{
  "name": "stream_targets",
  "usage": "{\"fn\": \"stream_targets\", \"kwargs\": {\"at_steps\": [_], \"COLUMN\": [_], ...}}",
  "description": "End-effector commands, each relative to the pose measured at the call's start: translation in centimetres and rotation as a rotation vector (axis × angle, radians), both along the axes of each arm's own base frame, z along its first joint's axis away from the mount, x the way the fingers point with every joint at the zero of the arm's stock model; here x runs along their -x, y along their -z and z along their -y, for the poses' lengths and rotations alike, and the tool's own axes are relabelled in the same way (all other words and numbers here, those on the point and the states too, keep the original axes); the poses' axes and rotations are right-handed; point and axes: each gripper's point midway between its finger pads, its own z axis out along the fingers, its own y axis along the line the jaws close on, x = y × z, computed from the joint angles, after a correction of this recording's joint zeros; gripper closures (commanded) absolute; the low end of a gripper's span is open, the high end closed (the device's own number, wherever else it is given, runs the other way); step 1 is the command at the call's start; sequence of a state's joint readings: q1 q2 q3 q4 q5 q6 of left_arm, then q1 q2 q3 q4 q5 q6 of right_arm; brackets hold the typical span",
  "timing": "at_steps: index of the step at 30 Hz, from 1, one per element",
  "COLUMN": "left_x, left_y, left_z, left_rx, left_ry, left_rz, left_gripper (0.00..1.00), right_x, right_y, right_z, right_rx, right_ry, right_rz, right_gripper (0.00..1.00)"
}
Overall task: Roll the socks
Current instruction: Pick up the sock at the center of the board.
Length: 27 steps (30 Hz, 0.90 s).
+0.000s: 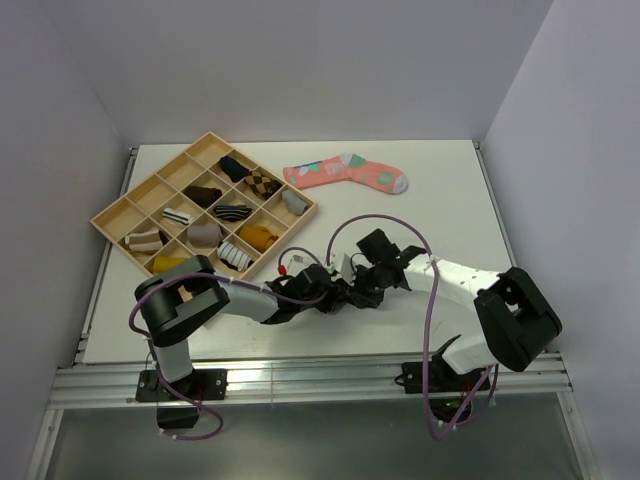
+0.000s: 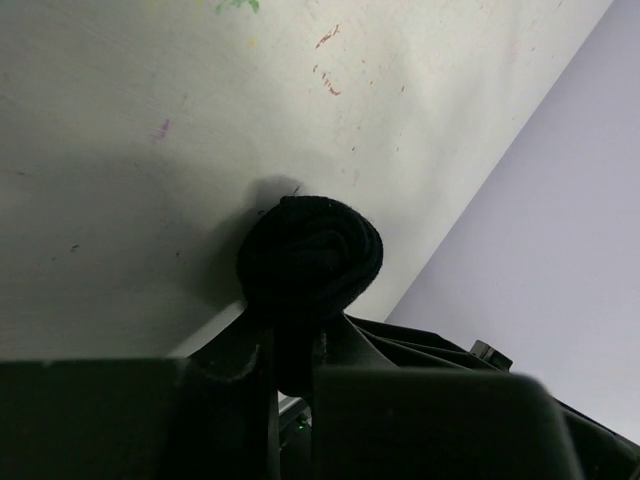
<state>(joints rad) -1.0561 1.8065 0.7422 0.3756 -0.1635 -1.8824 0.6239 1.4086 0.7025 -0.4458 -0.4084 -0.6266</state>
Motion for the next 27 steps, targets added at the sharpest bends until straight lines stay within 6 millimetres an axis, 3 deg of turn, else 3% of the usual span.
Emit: {"fn": "stream_targets", "kwargs": {"at_steps": [1,2,3,6,10,14,15,17,20,21,23,24,26,27], "left_x": [-0.4,-0.4,-0.3,-0.6,-1.6,-3.0,-3.0,-3.4,-4.0,-4.0,-3.9,-3.9,-3.3,-3.1], "left_y": [2.2,2.2,2.1,1.8,0.9,-0.3,-1.3,-1.7,-3.5,-5.5,-5.7,-7.8,-7.5,-8.9], "left_z": [-1.1,-1.0,-1.0,-1.4,-2.5,-4.5,-4.6,-6.3,-9.9,-10.9,-13.9,-14.8,-17.9,-19.0], "left_rx": [-0.104,-0.106,-0.108,-0.114,-0.118,-0.162,-0.147,-0.191,-0.226,-0.217,-0.313,-0.305,-0.395,-0.384], "left_ry": [-0.015,-0.008,-0.005,0.016,0.059,0.134,0.158,0.155,0.113,0.091,0.062,0.036,-0.002,-0.033], "left_rz": [0.009,0.015,0.017,0.047,0.105,0.191,0.211,0.233,0.277,0.32,0.321,0.36,0.325,0.345], "left_gripper": [0.98,1.0,1.0,1.0,1.0,1.0,1.0,1.0,1.0,1.0,1.0,1.0,1.0,1.0], "right_x": [0.8,0.7,0.6,0.1,-0.7,-2.0,-2.3,-3.5,-4.9,-5.3,-6.0,-6.3,-6.8,-7.0], "right_y": [-1.4,-1.3,-1.2,-1.5,-2.6,-4.7,-5.0,-5.5,-6.4,-6.8,-7.1,-7.2,-7.1,-7.0], "right_z": [-1.4,-1.4,-1.3,-1.0,-0.1,0.6,0.8,1.6,2.9,3.1,4.0,4.2,4.7,4.7], "right_rx": [-0.084,-0.08,-0.072,-0.06,-0.039,-0.049,-0.048,-0.038,-0.037,-0.046,-0.048,-0.047,-0.041,-0.042], "right_ry": [-0.063,-0.063,-0.058,-0.045,-0.039,0.016,0.032,0.077,0.135,0.144,0.176,0.184,0.2,0.201], "right_rz": [-0.003,-0.003,0.001,0.034,0.096,0.139,0.15,0.176,0.203,0.207,0.212,0.217,0.223,0.225], "right_gripper": [0.98,0.93,0.81,0.57,0.34,0.33,0.33,0.33,0.32,0.32,0.32,0.32,0.32,0.32]}}
